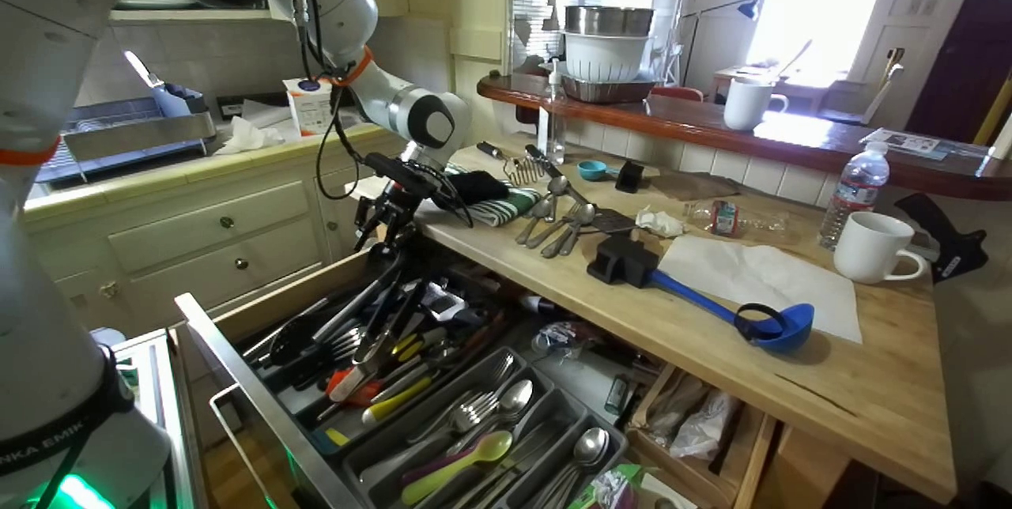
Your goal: Put the spatula inside the drawer
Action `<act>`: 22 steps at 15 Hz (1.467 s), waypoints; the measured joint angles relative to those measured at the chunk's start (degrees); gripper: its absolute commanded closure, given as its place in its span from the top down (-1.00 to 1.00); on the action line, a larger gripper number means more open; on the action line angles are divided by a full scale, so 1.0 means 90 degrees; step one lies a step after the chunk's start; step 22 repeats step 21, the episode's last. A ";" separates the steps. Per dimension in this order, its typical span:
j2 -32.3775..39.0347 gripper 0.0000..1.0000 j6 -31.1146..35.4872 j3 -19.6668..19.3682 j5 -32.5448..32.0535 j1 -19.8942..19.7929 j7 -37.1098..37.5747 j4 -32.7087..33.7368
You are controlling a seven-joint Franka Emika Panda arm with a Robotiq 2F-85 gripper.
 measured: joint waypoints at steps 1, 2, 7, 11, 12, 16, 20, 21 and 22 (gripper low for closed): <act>-0.0035 0.71 -0.0032 0.0067 -0.0037 0.0083 -0.0002 -0.0015; -0.0106 0.85 -0.0045 0.0138 -0.0048 0.0179 -0.0001 -0.0049; -0.1141 1.00 -0.0046 0.0415 -0.0034 0.0633 0.0423 -0.0666; -0.2536 1.00 -0.0055 0.0551 0.0373 0.0735 0.1072 -0.1649; -0.2903 1.00 -0.0056 0.0557 0.0568 0.0750 0.1266 -0.1901; -0.4396 1.00 -0.0055 0.0542 0.1301 0.0793 0.2153 -0.2854; -0.5488 1.00 -0.0056 0.0517 0.1561 0.0807 0.2641 -0.3573; -0.5567 1.00 -0.0055 0.0513 0.1568 0.0807 0.2654 -0.3629; -0.5567 1.00 -0.0055 0.0513 0.1568 0.0807 0.2654 -0.3629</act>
